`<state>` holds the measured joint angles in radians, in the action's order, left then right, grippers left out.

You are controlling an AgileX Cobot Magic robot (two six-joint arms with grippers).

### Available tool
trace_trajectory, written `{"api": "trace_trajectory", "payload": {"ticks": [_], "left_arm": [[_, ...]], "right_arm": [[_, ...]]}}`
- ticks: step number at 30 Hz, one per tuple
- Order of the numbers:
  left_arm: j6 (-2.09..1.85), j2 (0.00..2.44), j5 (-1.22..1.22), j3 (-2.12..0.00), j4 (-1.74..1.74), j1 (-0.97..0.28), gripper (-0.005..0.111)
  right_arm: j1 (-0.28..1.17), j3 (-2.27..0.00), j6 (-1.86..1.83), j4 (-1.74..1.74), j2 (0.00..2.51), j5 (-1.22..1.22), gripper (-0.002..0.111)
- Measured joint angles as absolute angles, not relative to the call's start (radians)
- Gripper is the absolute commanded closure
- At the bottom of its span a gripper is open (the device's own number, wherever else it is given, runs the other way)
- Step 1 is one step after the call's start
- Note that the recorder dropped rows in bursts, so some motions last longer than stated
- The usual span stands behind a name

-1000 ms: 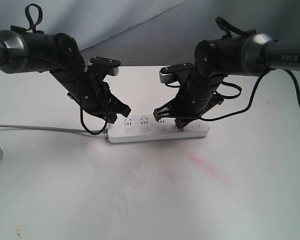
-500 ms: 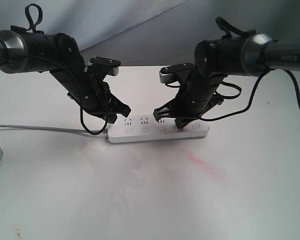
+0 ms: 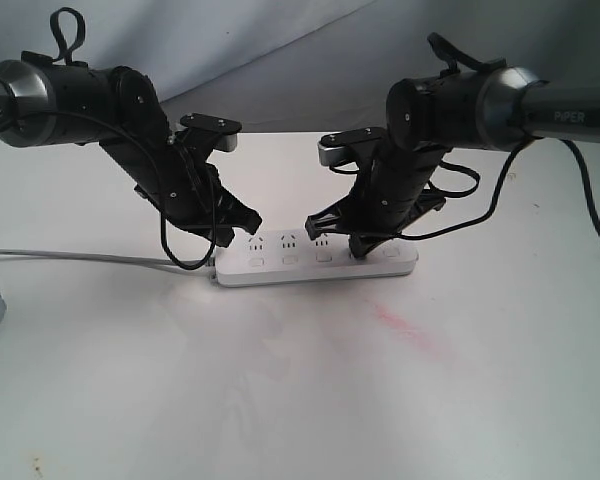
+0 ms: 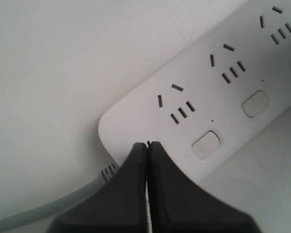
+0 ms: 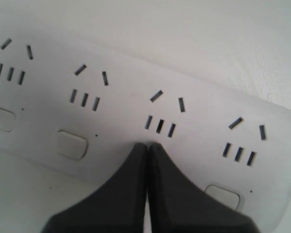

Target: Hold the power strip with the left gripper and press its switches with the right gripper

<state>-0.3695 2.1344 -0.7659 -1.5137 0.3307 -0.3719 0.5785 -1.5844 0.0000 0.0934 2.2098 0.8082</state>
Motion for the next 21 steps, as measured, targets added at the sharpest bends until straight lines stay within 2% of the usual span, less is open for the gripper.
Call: {"api": "trace_trajectory", "payload": {"ticks": [21], "left_arm": [[-0.370, 2.134, -0.766, -1.514, 0.331, -0.372, 0.107]], "right_arm": [[0.599, -1.613, 0.014, 0.053, 2.205, 0.842, 0.108]]}}
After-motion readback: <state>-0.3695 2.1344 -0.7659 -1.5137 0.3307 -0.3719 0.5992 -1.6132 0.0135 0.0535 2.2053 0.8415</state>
